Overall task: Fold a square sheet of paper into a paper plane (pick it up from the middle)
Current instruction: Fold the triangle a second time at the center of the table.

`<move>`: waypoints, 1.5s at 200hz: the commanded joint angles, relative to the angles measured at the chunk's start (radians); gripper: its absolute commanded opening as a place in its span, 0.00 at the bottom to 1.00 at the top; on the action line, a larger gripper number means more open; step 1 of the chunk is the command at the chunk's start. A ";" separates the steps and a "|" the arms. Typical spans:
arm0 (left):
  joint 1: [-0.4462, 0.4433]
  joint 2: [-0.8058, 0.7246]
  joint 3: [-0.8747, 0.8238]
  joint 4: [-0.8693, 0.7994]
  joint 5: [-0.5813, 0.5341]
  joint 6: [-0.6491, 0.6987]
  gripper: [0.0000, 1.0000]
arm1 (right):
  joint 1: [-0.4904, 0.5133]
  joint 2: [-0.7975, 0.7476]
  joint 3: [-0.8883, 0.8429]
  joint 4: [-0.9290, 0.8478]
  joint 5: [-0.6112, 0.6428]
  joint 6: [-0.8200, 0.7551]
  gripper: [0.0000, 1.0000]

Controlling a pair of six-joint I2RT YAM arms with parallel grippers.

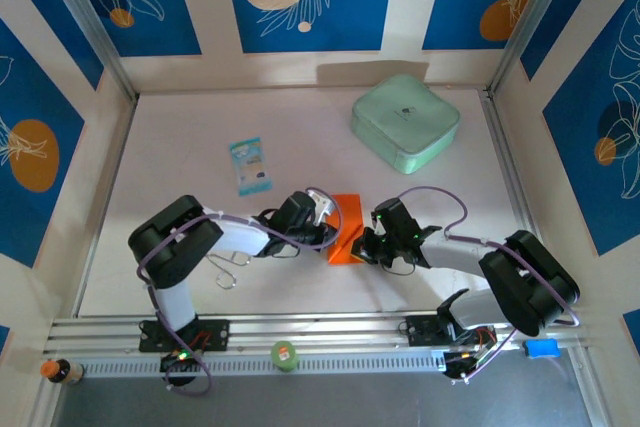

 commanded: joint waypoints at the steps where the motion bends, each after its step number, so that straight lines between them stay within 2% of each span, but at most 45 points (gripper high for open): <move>1: 0.013 0.026 0.028 0.023 0.027 0.012 0.13 | -0.007 0.013 -0.002 -0.062 0.003 -0.021 0.00; 135: 0.028 0.058 0.022 0.021 0.059 -0.015 0.11 | -0.022 -0.008 0.000 -0.057 -0.007 -0.028 0.00; 198: 0.029 0.088 0.053 -0.010 0.093 -0.021 0.11 | -0.110 -0.132 0.033 -0.026 -0.084 -0.030 0.00; 247: 0.029 0.101 0.070 -0.028 0.099 -0.021 0.10 | -0.119 -0.075 0.082 0.023 -0.175 -0.030 0.00; 300: 0.030 0.105 0.074 -0.036 0.100 -0.022 0.10 | -0.102 0.006 0.097 0.063 -0.152 -0.010 0.00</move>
